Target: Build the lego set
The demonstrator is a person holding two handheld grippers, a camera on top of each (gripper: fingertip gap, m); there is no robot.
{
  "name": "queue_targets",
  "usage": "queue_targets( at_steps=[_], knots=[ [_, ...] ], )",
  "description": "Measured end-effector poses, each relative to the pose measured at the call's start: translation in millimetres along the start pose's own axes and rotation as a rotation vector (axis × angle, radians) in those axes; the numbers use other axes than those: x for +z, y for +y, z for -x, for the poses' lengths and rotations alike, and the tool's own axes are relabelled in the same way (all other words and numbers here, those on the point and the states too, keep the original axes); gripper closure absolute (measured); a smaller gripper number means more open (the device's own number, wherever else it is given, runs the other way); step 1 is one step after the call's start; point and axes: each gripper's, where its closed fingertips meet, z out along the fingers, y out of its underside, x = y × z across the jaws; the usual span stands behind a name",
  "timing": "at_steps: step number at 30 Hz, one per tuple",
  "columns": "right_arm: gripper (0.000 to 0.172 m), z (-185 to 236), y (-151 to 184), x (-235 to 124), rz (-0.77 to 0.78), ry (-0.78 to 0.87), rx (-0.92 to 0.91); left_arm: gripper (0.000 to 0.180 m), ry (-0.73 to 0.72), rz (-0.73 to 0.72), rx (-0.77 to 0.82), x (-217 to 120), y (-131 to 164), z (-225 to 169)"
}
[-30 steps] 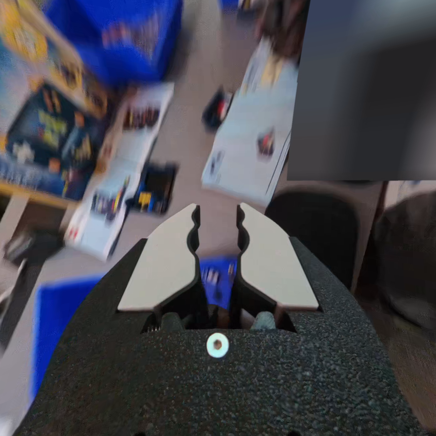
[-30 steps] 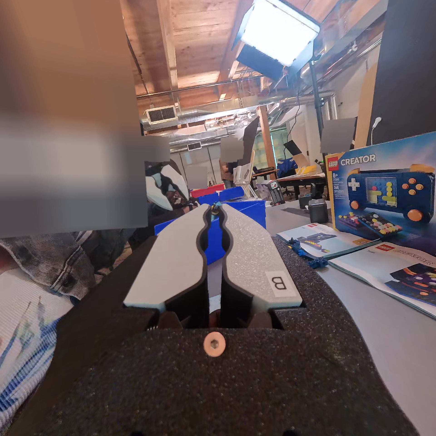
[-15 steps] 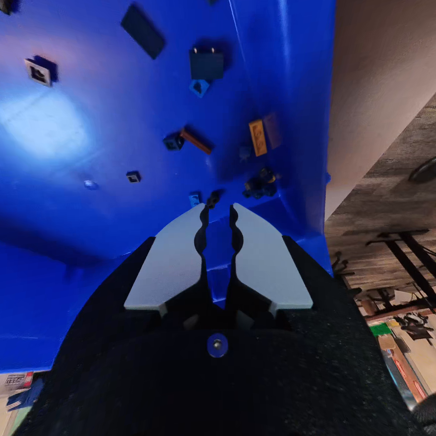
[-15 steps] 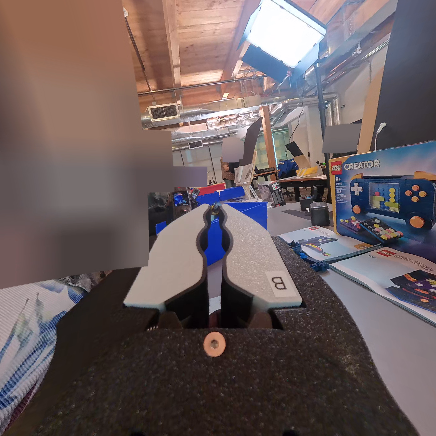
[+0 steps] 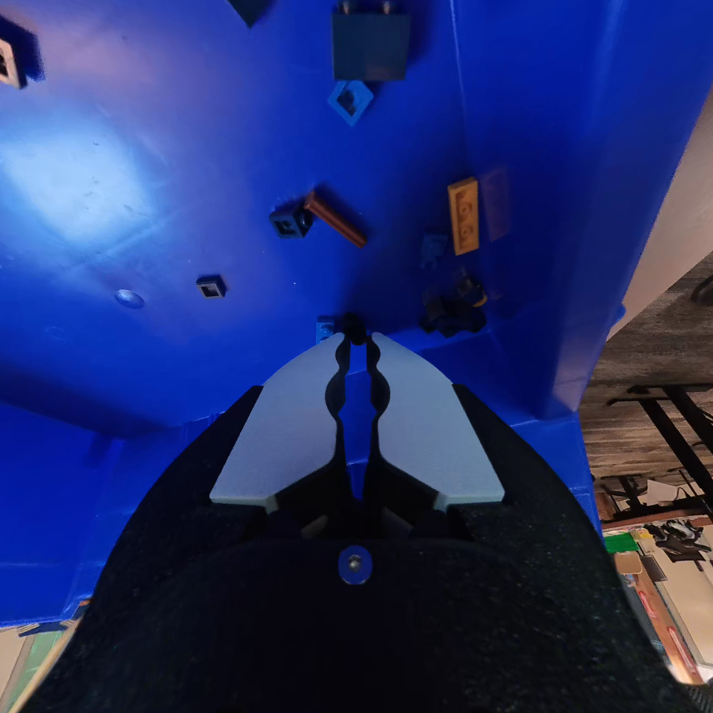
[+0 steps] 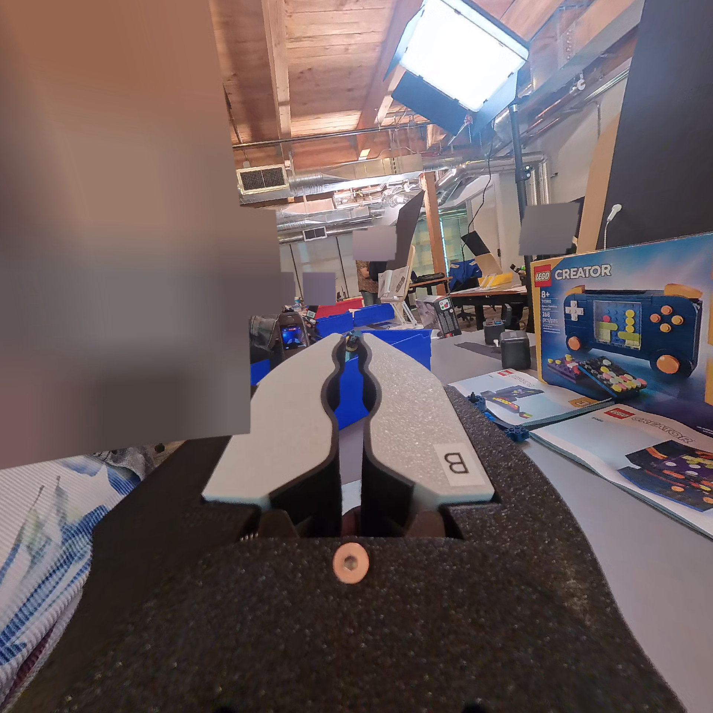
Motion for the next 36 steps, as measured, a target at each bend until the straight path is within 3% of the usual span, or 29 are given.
queue_targets(
  at_steps=[4, 6, 8, 10, 12, 13, 15, 18, 21, 24, 31, 33, 36],
  knots=[
    [0.166, -1, -7, -4, -0.009, 0.011, -0.025, 0.173, -0.068, 0.021, -0.073, -17, 6, 8],
    [0.166, -5, -21, -13, -0.036, 0.045, -0.065, 0.174, -0.26, -0.015, -0.208, -62, 12, 27],
    [0.166, -13, -38, -27, -0.085, 0.108, -0.105, 0.174, -0.471, -0.251, -0.34, -127, -12, 42],
    [0.166, -22, -54, -42, -0.137, 0.184, -0.141, 0.174, -0.666, -0.616, -0.361, -204, -63, 43],
    [0.166, -29, -66, -55, -0.182, 0.255, -0.173, 0.174, -0.637, -0.943, -0.205, -251, -139, 13],
    [0.167, -32, -69, -60, -0.198, 0.282, -0.182, 0.174, -0.59, -1.04, -0.118, -261, -179, 1],
    [0.167, -36, -74, -67, -0.218, 0.32, -0.197, 0.174, -0.421, -1.083, 0.042, -250, -258, -19],
    [0.167, -41, -77, -74, -0.239, 0.357, -0.213, 0.174, -0.203, -0.99, 0.165, -211, -358, -19],
    [0.166, -46, -79, -81, -0.254, 0.38, -0.193, 0.174, -0.103, -0.861, 0.197, -178, -417, -7],
    [0.166, -50, -82, -88, -0.272, 0.41, -0.175, 0.172, -0.059, -0.804, 0.189, -163, -432, -2],
    [0.166, -53, -81, -90, -0.282, 0.41, -0.112, 0.149, 0.035, -1.008, 0.141, -183, -423, 0],
    [0.166, -53, -74, -84, -0.241, 0.39, -0.095, 0.145, 0.011, -1.178, 0.117, -200, -421, 4],
    [0.166, -45, -51, -62, -0.134, 0.26, -0.002, 0.142, -0.059, -1.597, 0.022, -250, -401, 17]
  ],
)
